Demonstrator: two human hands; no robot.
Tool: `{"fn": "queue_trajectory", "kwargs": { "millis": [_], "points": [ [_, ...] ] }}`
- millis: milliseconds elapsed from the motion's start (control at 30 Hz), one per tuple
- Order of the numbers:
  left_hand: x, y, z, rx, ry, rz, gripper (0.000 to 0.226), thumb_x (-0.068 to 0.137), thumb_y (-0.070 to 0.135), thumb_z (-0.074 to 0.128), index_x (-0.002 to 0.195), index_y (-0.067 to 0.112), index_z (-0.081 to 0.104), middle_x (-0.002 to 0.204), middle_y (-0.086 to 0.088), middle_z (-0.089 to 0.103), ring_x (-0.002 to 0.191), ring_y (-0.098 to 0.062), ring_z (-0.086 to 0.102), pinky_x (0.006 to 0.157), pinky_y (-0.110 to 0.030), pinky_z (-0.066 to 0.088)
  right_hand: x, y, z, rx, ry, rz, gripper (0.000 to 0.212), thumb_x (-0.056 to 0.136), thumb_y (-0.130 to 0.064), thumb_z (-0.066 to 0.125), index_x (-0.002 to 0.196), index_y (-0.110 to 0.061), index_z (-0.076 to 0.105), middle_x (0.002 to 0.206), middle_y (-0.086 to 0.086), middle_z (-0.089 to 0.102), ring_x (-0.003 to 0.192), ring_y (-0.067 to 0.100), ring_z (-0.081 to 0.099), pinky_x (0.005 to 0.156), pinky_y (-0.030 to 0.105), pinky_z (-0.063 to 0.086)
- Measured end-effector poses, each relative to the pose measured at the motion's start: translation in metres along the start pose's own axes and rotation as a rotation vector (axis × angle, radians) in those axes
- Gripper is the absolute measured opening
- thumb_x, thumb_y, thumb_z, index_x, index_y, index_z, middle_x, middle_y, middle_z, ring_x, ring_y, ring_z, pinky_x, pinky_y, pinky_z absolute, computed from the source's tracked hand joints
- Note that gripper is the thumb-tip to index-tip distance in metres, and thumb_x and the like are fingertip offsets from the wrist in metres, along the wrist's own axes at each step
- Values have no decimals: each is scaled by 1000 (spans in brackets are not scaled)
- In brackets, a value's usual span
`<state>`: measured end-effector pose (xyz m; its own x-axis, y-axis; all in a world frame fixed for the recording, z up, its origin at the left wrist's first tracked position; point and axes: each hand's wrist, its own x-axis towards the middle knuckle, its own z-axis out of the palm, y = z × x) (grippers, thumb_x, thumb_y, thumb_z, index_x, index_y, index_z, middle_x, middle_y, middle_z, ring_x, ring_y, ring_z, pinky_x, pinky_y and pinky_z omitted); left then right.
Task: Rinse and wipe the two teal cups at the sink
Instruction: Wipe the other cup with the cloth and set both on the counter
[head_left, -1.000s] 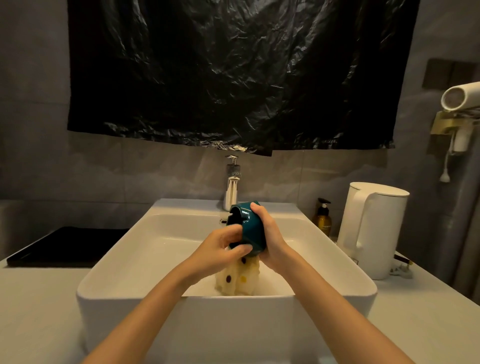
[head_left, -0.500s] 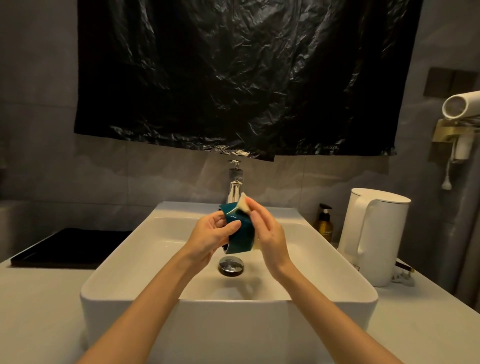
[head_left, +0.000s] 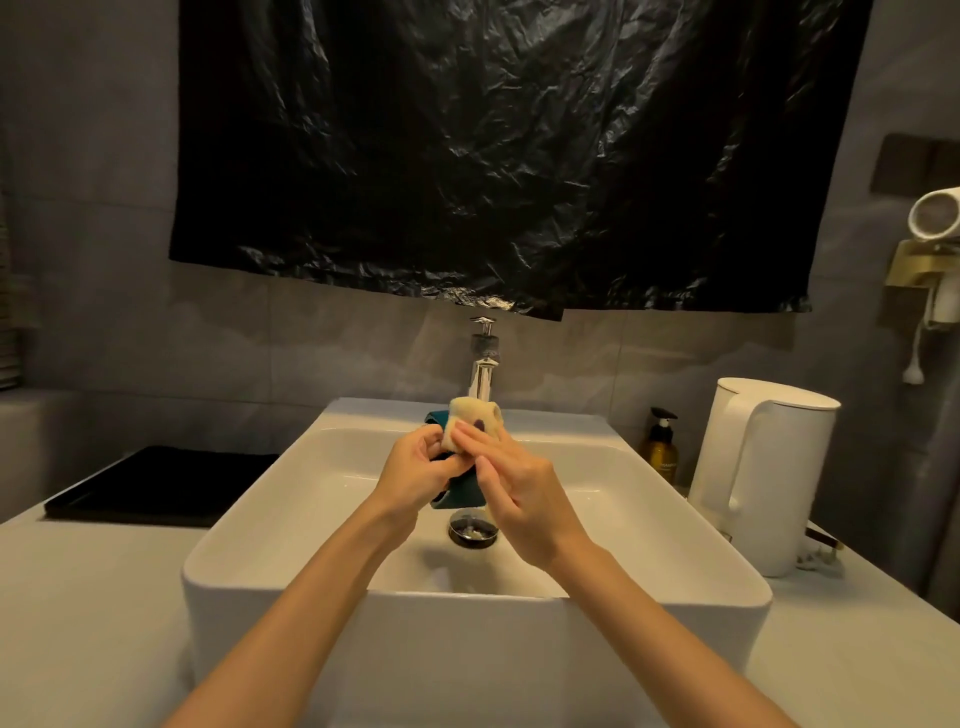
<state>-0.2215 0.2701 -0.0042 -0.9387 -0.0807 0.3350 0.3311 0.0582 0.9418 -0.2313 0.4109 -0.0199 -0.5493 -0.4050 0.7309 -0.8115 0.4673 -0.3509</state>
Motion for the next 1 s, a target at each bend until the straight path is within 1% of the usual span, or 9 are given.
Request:
{"fn": "queue_trajectory", "kwargs": {
  "millis": [67,133,267,333,467,633,833,933,1000],
  "points": [
    [-3,0,1,70,-57,48,25,87,10,64,112,14,62,106,-5,68,101,-21,64,84,-28,55,2,2,-1,13,-21,-16,40,101,-20,36,138,-24,50,144,-14,43,134,-11,26,107,4,21],
    [-8,0,4,82,-123,71,24,87,10,65,109,17,61,104,-1,69,97,-15,65,77,-21,55,7,5,-1,57,4,28,38,103,-17,36,136,-24,51,142,-13,47,126,-14,35,102,3,26],
    [-11,-3,7,107,-148,57,22,87,10,65,107,17,59,105,-1,68,100,-17,65,78,-21,55,7,7,-3,122,79,146,35,104,-19,33,131,-21,55,130,-12,54,117,1,51,98,9,38],
    [-11,-1,5,80,-132,81,23,86,10,66,109,16,61,106,-4,68,101,-18,65,79,-23,55,3,4,-5,51,86,60,37,102,-20,33,129,-18,58,129,-16,52,119,-6,46,100,5,33],
    [-13,2,6,121,-147,160,25,87,9,64,111,12,61,105,-4,69,99,-17,66,83,-24,55,6,3,-3,-33,88,-40,37,101,-18,34,129,-17,58,136,-7,53,121,-18,34,99,-1,26],
    [-17,1,11,158,-208,130,24,88,8,63,108,19,57,103,4,66,94,-11,65,70,-13,53,16,9,3,236,141,249,37,102,-29,27,123,-20,57,121,-5,58,111,8,55,87,5,41],
    [-15,2,11,161,-229,142,28,88,10,64,114,16,57,110,-1,67,103,-18,65,90,-29,54,9,11,-5,48,164,58,40,102,-24,28,129,-17,57,129,-9,55,119,-4,45,103,8,33],
    [-18,1,12,168,-265,158,28,88,7,63,114,10,57,106,-4,67,99,-18,66,87,-28,54,14,11,-2,196,183,204,34,104,-21,30,122,-19,58,115,-6,59,104,4,56,83,4,42],
    [-18,0,11,161,-258,139,29,87,8,64,115,15,57,108,-2,67,100,-18,66,88,-29,54,14,12,0,253,200,266,33,104,-21,30,120,-19,59,113,-3,60,101,10,58,79,6,45]
  ]
}}
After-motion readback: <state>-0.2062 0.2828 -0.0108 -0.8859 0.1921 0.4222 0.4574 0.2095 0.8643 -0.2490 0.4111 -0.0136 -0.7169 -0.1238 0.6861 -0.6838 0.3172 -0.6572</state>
